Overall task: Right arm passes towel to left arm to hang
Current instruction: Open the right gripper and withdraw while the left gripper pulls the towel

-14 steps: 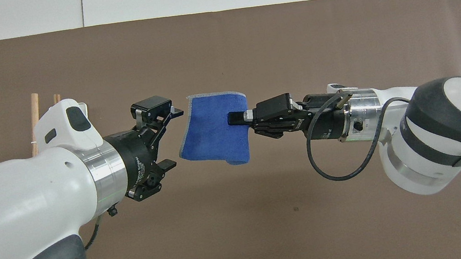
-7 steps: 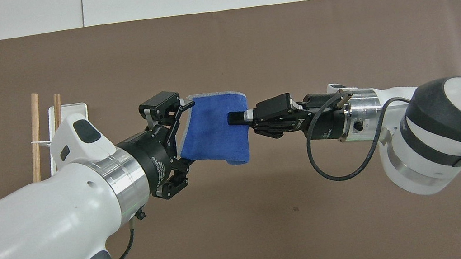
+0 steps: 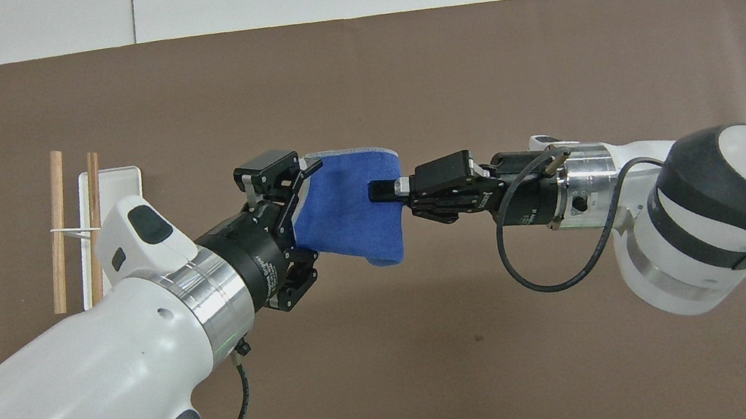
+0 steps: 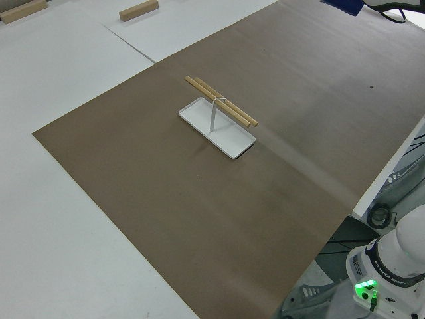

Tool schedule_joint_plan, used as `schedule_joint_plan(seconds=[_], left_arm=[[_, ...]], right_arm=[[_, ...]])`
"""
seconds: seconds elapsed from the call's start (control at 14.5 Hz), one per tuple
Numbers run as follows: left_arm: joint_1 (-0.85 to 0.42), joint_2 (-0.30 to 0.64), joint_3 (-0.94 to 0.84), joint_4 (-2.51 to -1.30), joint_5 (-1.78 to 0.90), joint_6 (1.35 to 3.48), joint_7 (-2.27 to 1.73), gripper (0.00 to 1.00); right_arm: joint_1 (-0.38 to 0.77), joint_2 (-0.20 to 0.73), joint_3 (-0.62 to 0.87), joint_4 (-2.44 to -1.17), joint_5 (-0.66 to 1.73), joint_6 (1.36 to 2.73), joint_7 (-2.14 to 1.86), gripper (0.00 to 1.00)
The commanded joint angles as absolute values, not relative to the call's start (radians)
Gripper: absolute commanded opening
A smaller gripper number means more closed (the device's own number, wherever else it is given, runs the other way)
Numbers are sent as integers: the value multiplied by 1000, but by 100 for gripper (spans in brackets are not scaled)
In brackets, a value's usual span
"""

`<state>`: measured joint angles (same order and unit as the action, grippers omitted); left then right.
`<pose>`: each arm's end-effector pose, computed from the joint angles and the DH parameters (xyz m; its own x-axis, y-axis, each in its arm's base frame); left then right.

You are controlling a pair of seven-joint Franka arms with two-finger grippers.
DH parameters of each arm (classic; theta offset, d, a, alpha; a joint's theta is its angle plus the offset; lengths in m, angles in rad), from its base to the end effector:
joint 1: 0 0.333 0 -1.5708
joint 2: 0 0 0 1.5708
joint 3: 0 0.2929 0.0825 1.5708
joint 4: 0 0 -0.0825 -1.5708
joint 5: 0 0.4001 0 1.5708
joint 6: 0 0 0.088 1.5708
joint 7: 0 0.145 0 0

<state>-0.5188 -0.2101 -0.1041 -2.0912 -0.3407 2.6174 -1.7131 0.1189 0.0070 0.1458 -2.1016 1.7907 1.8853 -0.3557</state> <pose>0.4768 -0.3450 0.5438 0.3574 0.8514 -0.3838 0.8102 -0.0782 0.5809 0.5443 0.2593 0.4463 0.9695 -0.1089 -0.2194 -0.2156 0.0455 -0.9754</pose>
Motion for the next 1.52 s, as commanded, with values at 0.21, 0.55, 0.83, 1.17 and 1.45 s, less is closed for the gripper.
schedule_joint_plan(seconds=[0.21,0.55,0.83,1.17,1.45], left_arm=[[-520,-233,-95,-2114,-357,2626,-1755,0],[-485,-230,-94,-2103,-356,2594,-1752,0],[-459,-229,-92,-2103,-350,2592,-1746,0],[-411,-229,-94,-2108,-342,2576,-1714,0],[-342,-233,-92,-2118,-342,2562,-1651,0]], right_arm=[[115,-18,150,-2126,1827,1898,-379,0],[115,-18,150,-2126,1827,1902,-377,0],[117,-21,152,-2122,1824,1949,-284,83],[184,-51,155,-2068,1702,2222,-241,100],[184,-48,153,-2046,1308,2344,-109,100]])
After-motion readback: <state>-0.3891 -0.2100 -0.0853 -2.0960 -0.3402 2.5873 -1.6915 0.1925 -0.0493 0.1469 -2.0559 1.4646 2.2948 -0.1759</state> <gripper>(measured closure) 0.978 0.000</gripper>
